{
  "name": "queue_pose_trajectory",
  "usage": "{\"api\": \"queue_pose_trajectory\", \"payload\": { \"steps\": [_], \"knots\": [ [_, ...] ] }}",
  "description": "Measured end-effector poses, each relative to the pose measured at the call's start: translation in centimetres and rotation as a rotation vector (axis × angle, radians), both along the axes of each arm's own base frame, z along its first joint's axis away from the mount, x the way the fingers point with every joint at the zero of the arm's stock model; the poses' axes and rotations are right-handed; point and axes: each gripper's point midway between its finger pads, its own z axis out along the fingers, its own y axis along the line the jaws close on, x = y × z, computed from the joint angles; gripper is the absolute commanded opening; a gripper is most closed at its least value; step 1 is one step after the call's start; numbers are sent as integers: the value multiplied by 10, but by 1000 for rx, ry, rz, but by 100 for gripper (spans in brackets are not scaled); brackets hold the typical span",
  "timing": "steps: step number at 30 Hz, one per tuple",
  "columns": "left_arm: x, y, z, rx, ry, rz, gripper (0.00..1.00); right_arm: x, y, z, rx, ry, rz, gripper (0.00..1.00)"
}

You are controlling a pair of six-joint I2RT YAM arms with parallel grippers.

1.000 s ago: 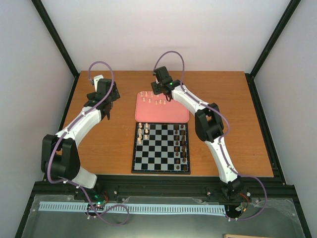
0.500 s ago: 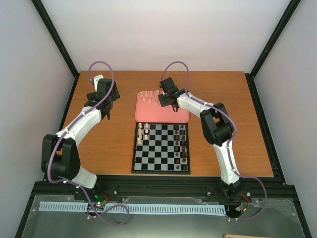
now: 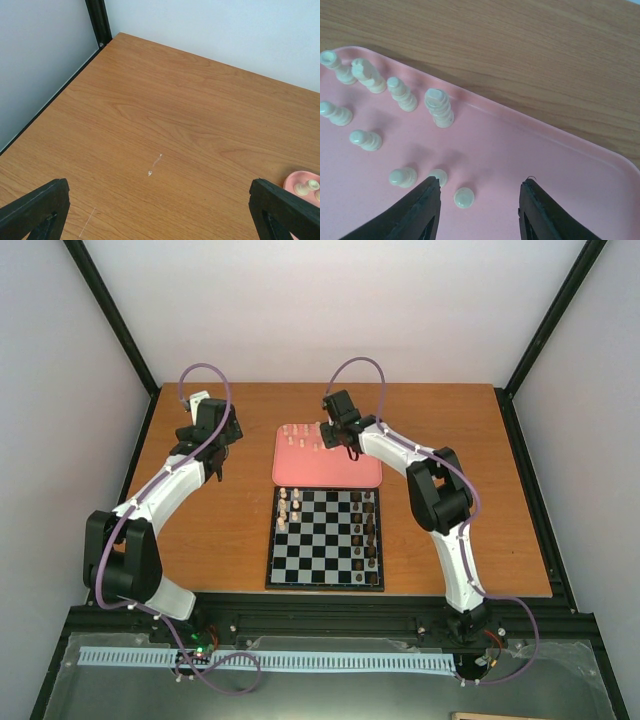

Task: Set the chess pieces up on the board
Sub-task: Pick up the chess piece from the storage box.

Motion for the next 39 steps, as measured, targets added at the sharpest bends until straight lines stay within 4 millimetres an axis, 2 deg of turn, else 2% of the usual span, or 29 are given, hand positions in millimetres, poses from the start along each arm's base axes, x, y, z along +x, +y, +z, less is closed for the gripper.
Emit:
{"api": "queue_pose_trajectory", "payload": {
  "steps": [6, 15, 24, 31, 39],
  "knots": [
    [0, -1, 0, 0, 0, -2, 100, 5, -4, -11, -11, 29, -8, 44],
    [0, -1, 0, 0, 0, -1, 100, 7, -3, -14, -2, 46, -3, 44],
    [0, -1, 0, 0, 0, -1, 100, 2, -2, -40, -7, 98, 6, 44],
    [0, -1, 0, 0, 0, -1, 100, 1, -3, -51, -13, 123, 0, 44],
    [0, 0, 0, 1, 0, -1, 100, 8, -3, -53, 3, 129, -2, 35]
  ]
}}
